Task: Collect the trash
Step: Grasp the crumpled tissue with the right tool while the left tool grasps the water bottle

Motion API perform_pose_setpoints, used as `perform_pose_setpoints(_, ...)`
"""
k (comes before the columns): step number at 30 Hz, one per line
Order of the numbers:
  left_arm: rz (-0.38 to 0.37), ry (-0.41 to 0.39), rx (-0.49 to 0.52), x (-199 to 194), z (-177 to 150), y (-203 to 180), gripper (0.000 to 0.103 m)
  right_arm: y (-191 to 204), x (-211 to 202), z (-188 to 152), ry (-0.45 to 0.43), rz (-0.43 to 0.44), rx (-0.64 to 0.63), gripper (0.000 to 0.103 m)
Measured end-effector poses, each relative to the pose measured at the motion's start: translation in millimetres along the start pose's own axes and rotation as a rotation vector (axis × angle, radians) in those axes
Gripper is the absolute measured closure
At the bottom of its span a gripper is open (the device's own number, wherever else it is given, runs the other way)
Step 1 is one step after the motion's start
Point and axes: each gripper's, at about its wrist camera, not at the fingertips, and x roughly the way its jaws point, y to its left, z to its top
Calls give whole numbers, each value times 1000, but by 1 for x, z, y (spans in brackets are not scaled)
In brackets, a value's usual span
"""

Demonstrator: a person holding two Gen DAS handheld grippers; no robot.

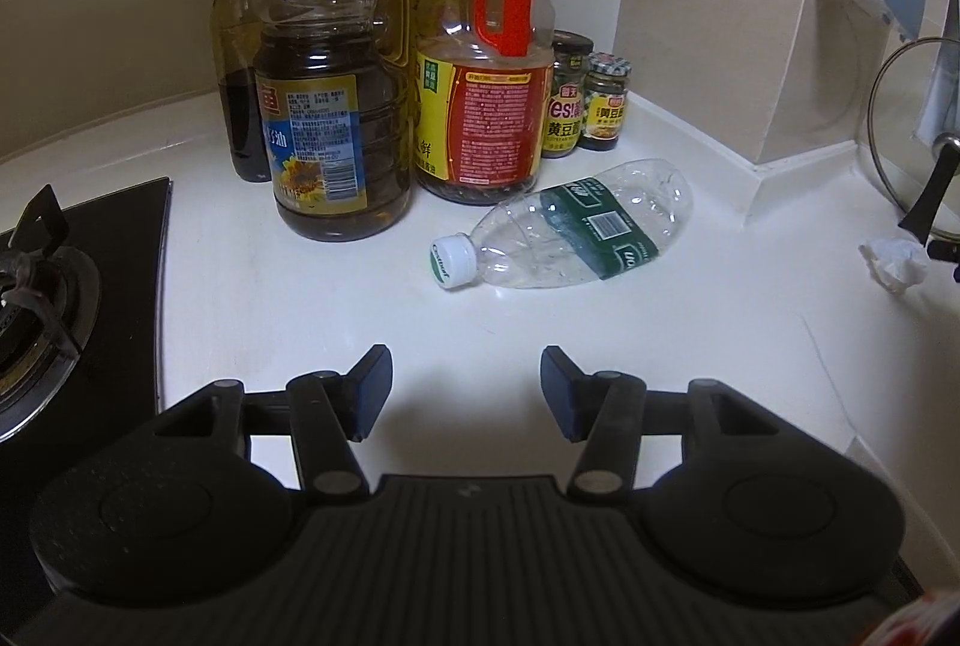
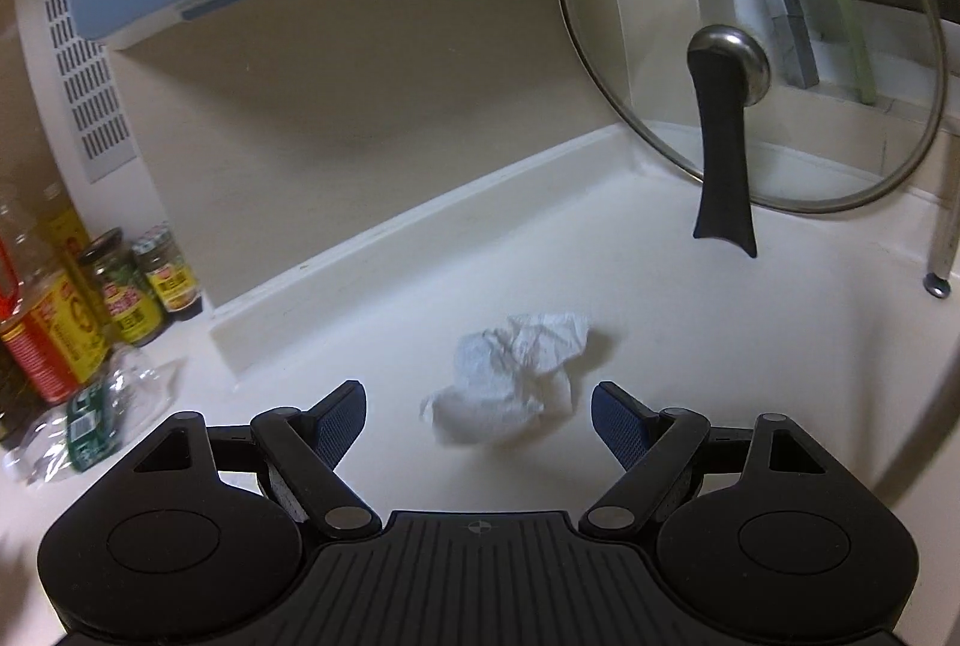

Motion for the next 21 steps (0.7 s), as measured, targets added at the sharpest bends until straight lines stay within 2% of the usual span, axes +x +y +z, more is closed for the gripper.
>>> perform_pose_setpoints(21,31,14,4,20,7,22,51,5,67,5,41,-60,-34,21)
